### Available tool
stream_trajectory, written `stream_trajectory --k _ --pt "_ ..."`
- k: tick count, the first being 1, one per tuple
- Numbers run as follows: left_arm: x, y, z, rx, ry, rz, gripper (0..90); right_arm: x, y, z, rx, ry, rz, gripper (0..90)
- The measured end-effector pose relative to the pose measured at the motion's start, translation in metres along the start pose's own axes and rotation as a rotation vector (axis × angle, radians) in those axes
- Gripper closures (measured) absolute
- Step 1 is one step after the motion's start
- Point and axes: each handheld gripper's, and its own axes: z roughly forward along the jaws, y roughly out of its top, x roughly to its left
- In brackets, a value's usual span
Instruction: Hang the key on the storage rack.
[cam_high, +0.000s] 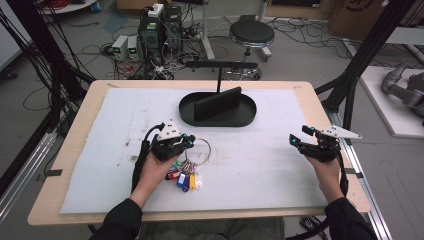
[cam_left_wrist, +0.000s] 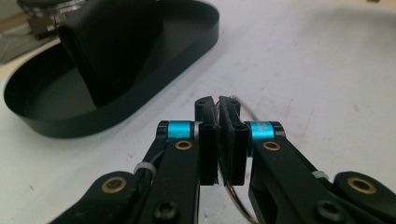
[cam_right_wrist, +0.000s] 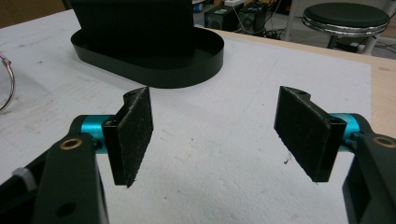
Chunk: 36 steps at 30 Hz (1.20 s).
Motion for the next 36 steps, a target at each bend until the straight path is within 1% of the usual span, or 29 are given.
stream_trajectory --k 1,3,5,9,10,11,13,15,19,20,23,25,27,28,30,34,36 --pt "-0.001 0.002 -0.002 -0.011 -0.007 0.006 86.2 0.000 0.000 0.000 -0.002 -0.001 -0.003 28.7" --pt "-0.003 0.003 -0.003 -0.016 -0.009 0.011 86.3 0.000 0.000 0.000 -0.001 0.000 -0.001 28.7" --pt "-0.004 0.003 -0.004 -0.022 -0.021 0.015 86.2 -0.001 0.000 0.000 -0.003 -0.001 -0.004 28.7" --pt "-0.006 0.002 -0.004 -0.030 -0.039 0.010 86.2 -0.001 0.000 0.000 -0.006 0.000 -0.001 28.7" --pt "-0.006 0.002 -0.004 -0.034 -0.060 0.006 86.1 -0.001 0.000 0.000 -0.006 0.001 -0.001 28.7" --pt "-0.007 0.002 -0.004 -0.034 -0.066 0.005 86.0 -0.001 0.000 0.000 -0.007 0.002 -0.001 28.7" --pt "-0.008 0.001 -0.003 -0.027 -0.077 0.008 85.8 -0.001 0.000 0.001 -0.005 0.002 0.001 28.7" --pt "-0.008 0.000 -0.003 -0.023 -0.075 0.007 85.3 -0.001 0.000 0.001 -0.006 0.003 0.003 28.7" --pt "-0.007 -0.004 -0.001 0.006 -0.089 -0.007 83.3 -0.001 0.000 0.001 -0.004 0.004 0.003 28.7" --pt "-0.007 -0.005 0.000 0.014 -0.089 -0.004 82.9 -0.002 0.000 0.001 -0.005 0.004 0.002 28.7" --pt "-0.008 -0.007 0.002 0.024 -0.098 -0.010 83.0 -0.003 0.000 0.001 -0.004 0.004 0.008 28.7" --pt "-0.008 -0.008 0.002 0.036 -0.107 -0.002 84.7 -0.003 0.000 0.001 -0.006 0.001 0.007 28.7" --pt "-0.008 -0.008 0.002 0.034 -0.114 -0.005 86.0 -0.003 0.000 0.001 -0.004 0.001 0.008 28.7" --pt "-0.007 -0.008 0.001 0.041 -0.120 -0.002 86.0 -0.003 0.000 0.001 -0.004 0.002 0.009 28.7" --pt "-0.007 -0.008 0.001 0.038 -0.115 -0.012 86.1 -0.003 0.000 0.001 -0.004 0.002 0.008 28.7" --pt "-0.006 -0.007 0.000 0.036 -0.124 -0.015 86.3 -0.003 0.000 0.001 -0.003 0.002 0.006 28.7" --pt "-0.006 -0.006 -0.002 0.035 -0.122 -0.007 86.3 -0.003 -0.001 0.002 0.001 0.002 0.007 28.7"
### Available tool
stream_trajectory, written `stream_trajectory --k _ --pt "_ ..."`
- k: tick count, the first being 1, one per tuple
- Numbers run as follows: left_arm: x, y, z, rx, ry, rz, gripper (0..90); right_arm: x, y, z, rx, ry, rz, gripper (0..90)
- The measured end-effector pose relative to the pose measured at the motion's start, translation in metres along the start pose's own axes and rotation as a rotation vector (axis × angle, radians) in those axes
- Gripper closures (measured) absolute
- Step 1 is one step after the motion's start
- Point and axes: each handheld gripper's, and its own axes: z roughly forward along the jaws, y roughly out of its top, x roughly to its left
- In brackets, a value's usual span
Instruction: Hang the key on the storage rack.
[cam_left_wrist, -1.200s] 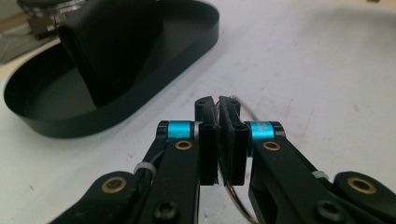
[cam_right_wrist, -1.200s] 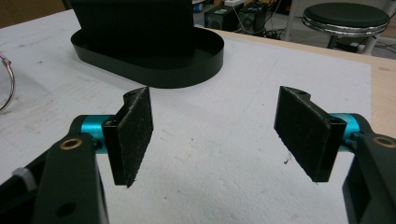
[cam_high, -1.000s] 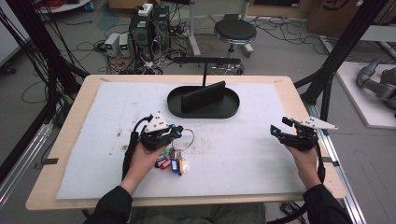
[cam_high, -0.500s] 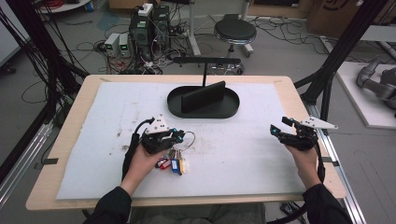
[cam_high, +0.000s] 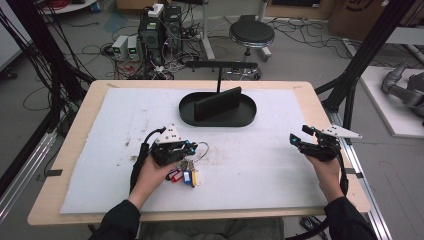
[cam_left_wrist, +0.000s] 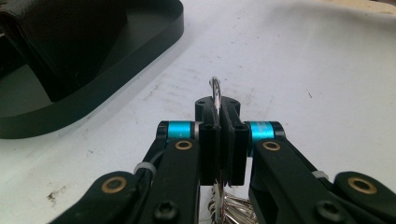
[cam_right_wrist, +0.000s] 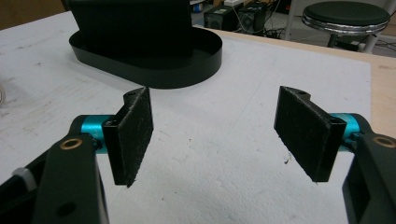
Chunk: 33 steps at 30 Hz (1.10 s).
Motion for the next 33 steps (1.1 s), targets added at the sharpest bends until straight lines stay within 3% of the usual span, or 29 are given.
stream_trajectory --k 22,33 --pt "0.002 0.008 -0.017 -0.060 0.035 -0.005 86.3 -0.001 0.000 0.002 0.005 0.003 0.003 28.7" --pt "0.002 0.023 -0.028 -0.088 0.055 0.021 86.3 -0.001 0.000 0.002 0.005 0.000 0.004 28.7"
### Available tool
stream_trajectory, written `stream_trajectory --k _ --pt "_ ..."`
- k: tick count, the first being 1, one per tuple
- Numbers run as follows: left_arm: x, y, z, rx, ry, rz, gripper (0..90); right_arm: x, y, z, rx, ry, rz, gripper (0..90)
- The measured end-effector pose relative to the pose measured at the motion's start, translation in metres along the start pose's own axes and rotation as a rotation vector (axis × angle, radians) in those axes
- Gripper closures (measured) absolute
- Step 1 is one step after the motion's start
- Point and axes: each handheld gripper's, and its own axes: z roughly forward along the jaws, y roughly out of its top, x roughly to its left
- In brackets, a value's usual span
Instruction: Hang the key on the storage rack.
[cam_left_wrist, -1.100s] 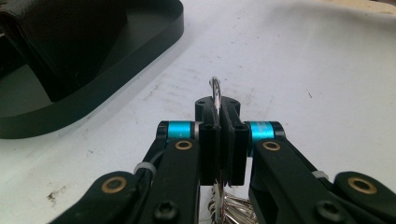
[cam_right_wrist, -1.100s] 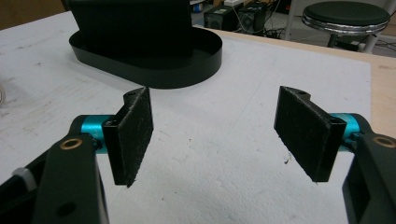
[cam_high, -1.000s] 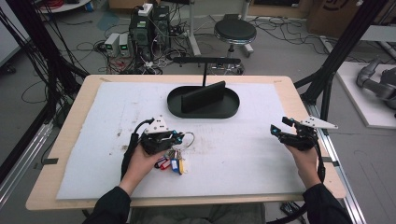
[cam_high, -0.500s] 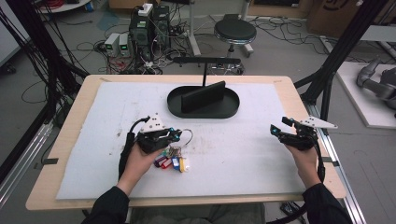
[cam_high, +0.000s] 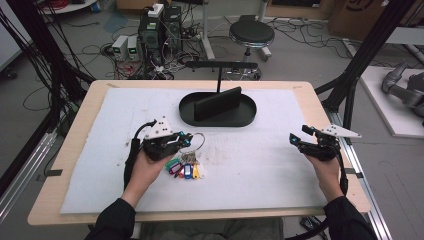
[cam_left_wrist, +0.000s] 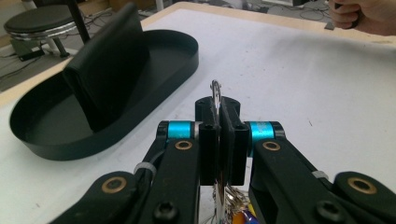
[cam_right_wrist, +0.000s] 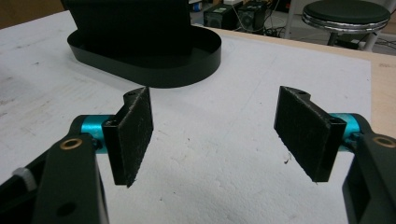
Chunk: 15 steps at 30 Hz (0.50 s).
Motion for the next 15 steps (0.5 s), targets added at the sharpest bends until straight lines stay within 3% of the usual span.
stream_trajectory --k 15 --pt "0.017 0.031 -0.015 -0.056 0.070 0.020 86.3 -0.002 0.000 0.002 -0.005 -0.004 0.004 28.7"
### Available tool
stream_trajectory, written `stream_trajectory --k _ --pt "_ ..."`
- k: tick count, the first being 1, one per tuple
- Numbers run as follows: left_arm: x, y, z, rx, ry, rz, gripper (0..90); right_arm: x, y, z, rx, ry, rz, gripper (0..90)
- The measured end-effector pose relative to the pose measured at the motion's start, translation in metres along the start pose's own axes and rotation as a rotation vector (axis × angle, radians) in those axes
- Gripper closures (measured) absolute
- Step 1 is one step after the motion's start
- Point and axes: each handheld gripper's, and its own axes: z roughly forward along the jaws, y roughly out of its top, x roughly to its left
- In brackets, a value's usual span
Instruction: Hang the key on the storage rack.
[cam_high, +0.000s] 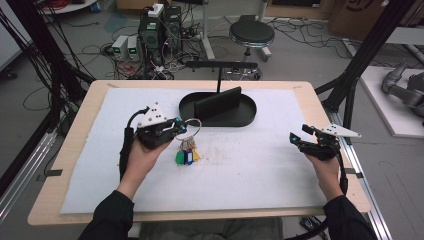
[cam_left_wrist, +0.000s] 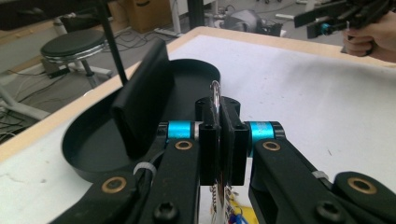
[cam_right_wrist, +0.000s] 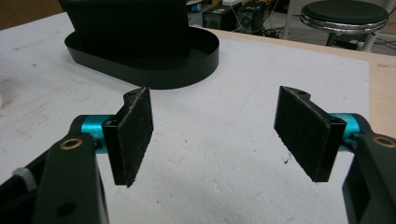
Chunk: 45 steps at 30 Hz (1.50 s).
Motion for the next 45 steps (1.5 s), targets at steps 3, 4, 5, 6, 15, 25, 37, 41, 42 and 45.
stream_trajectory --k 3,4,5,6,15,25,37,41,42,45 --pt "0.007 0.007 -0.003 -0.010 0.023 0.002 86.3 0.000 0.000 0.000 -0.001 0.000 0.000 28.7" --pt "0.008 0.008 -0.003 -0.013 0.027 0.002 86.3 0.000 0.000 0.000 -0.001 0.001 0.001 28.7" --pt "0.011 0.010 -0.004 -0.017 0.033 -0.003 86.3 0.000 0.000 0.000 -0.001 0.001 0.001 28.8" --pt "0.014 0.012 -0.005 -0.021 0.042 -0.002 86.3 0.000 0.000 0.000 -0.001 0.001 0.001 28.8" --pt "0.034 0.030 -0.008 -0.047 0.104 -0.005 86.3 -0.001 0.000 0.001 -0.003 0.001 0.000 28.8" --pt "0.054 0.047 0.005 -0.049 0.168 -0.007 86.3 -0.001 0.000 0.002 -0.003 0.005 0.000 28.8" --pt "0.081 0.066 0.036 -0.004 0.243 0.057 86.3 0.000 0.001 0.002 -0.008 0.008 -0.002 28.7" --pt "0.085 0.067 0.047 0.019 0.267 0.092 86.3 0.001 0.001 0.003 -0.005 0.011 0.002 28.7" --pt "0.087 0.066 0.049 0.021 0.267 0.097 86.3 0.001 0.001 0.003 -0.007 0.011 0.000 28.8" --pt "0.091 0.064 0.056 0.038 0.270 0.101 86.2 0.001 0.001 0.003 -0.010 0.011 -0.001 28.8"
